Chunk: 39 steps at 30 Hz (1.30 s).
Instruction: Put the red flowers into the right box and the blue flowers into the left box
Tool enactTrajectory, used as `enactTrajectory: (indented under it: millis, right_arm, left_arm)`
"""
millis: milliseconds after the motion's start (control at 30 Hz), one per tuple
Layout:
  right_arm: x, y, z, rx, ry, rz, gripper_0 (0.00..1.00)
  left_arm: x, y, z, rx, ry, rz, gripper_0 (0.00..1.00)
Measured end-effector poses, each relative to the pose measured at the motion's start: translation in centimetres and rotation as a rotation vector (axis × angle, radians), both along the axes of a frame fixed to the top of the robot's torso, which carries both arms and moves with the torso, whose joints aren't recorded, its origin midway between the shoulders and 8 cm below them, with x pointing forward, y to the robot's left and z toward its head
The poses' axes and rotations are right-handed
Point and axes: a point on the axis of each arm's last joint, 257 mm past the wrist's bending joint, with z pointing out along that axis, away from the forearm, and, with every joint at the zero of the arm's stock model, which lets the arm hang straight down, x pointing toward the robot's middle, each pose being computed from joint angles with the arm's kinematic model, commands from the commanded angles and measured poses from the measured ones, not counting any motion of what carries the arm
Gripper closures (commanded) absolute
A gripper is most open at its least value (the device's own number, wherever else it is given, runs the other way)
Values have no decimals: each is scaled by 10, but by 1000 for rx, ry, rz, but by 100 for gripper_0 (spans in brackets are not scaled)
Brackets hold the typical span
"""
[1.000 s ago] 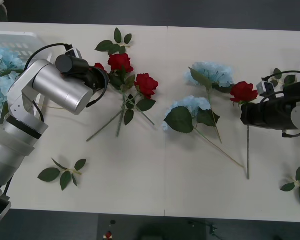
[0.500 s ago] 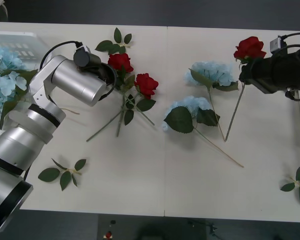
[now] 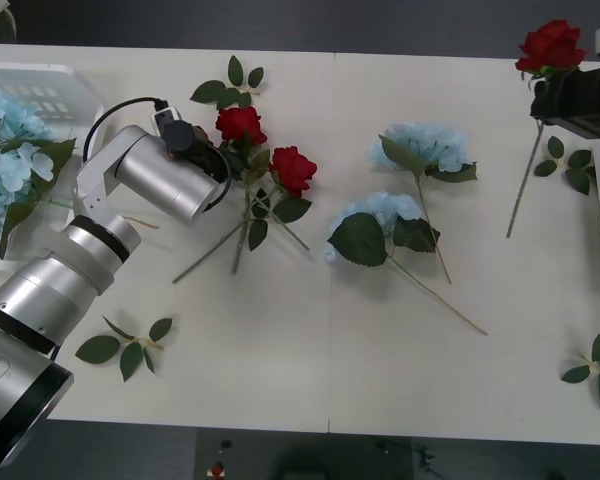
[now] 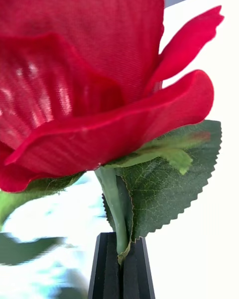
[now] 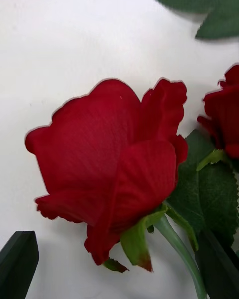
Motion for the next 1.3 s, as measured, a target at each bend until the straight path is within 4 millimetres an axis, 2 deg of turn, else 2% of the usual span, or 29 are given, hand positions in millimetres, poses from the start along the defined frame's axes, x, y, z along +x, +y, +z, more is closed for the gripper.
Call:
enactTrajectory:
  millis: [100,133,167,233,300,333,400,433,533,567,767,1000,1100,1167,1200,1233,1267,1300]
  right_arm:
    - [2,-53,-1,-178,24,-20,100]
    - [3,-65,1,-212,31,-29,100]
    - [3,-79,4,-248,40,-47,100]
    - [-2,-122,10,-356,77,-107,100]
    - [-8,-158,22,-426,93,-166,100]
    - [-10,-173,29,-451,91,-187,100]
    - [-17,-201,40,-537,94,-207,100]
    - [-22,-215,44,-579,101,-214,100]
    - [-37,-248,54,-665,124,-252,100]
    - [-43,-257,56,-687,141,-262,100]
    - [-70,-285,56,-704,199,-294,100]
    - [-99,-305,25,-729,297,-294,100]
    - [-102,-309,23,-717,302,-306,100]
    - [-99,-309,26,-716,286,-311,100]
    - [-98,-309,28,-715,278,-312,98]
    - [-97,-308,29,-710,273,-313,72]
    - [-96,-307,28,-703,271,-313,55]
    - [-95,-306,28,-695,269,-312,30]
  left_arm:
    - [-4,-2,-8,21,13,-12,12]
    - [-4,-2,-9,25,15,-14,14]
    - [-4,-2,-9,34,13,-15,20]
    - [-2,4,-9,78,2,-15,35]
    - [-3,8,-11,107,2,-16,59]
    - [-3,9,-13,111,5,-17,65]
    - [-4,9,-15,114,9,-17,82]
    - [-4,9,-15,113,9,-17,84]
    - [-4,9,-15,113,9,-17,99]
    - [-4,9,-15,112,10,-17,100]
    - [-4,4,-15,93,6,-26,100]
    - [-5,-3,-14,62,11,-33,100]
    - [-8,-13,-2,16,20,-41,100]
    - [-14,-18,14,-10,29,-50,100]
    - [-17,-21,25,-21,29,-58,100]
    - [-20,-23,36,-33,30,-69,100]
    - [-24,-23,45,-42,31,-79,100]
    - [-27,-23,55,-52,37,-88,100]
